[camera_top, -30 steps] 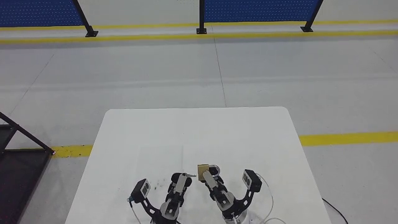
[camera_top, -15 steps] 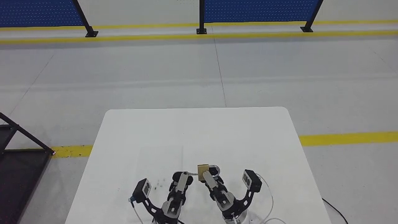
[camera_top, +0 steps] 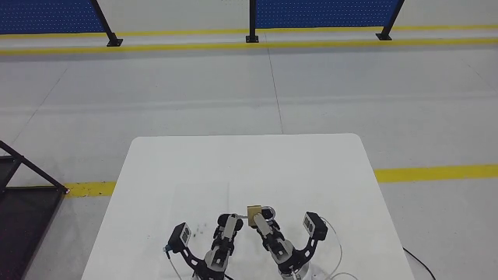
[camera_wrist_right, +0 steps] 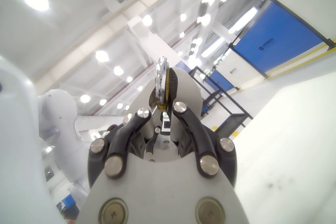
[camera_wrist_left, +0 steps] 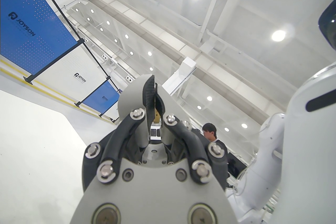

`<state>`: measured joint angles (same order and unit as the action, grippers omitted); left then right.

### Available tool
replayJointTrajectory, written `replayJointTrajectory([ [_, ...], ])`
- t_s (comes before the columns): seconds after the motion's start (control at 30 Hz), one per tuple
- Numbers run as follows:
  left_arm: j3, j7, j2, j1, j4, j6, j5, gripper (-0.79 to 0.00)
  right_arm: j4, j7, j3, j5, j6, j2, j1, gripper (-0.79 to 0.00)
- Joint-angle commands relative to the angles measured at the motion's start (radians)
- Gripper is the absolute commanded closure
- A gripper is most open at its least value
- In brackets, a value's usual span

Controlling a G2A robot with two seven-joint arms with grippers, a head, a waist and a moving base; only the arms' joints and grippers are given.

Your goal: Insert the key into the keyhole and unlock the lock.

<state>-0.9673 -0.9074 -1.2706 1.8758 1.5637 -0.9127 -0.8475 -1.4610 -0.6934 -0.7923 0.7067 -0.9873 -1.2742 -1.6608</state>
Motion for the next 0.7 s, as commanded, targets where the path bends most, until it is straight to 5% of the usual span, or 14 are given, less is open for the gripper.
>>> replayJointTrajectory([
  [0.0,0.001,0.001,-0.001,0.0,-0.001,-0.001,0.0,0.0,0.0,0.0,0.0,0.0,0.0,0.0,0.0,0.0],
  [0.5,0.004,-0.002,-0.013,-0.007,-0.019,0.002,-0.014,0.0,-0.033,0.091,-0.016,-0.039,0.031,0.0,-0.015,0.0],
  [0.6,0.0,-0.003,-0.014,-0.005,-0.019,0.003,-0.018,-0.323,-0.037,0.097,-0.022,-0.04,0.03,-0.001,-0.019,0.0],
  [0.67,-0.003,-0.003,-0.014,-0.003,-0.016,0.003,-0.023,-0.372,-0.038,0.099,-0.027,-0.039,0.029,-0.001,-0.023,0.0],
])
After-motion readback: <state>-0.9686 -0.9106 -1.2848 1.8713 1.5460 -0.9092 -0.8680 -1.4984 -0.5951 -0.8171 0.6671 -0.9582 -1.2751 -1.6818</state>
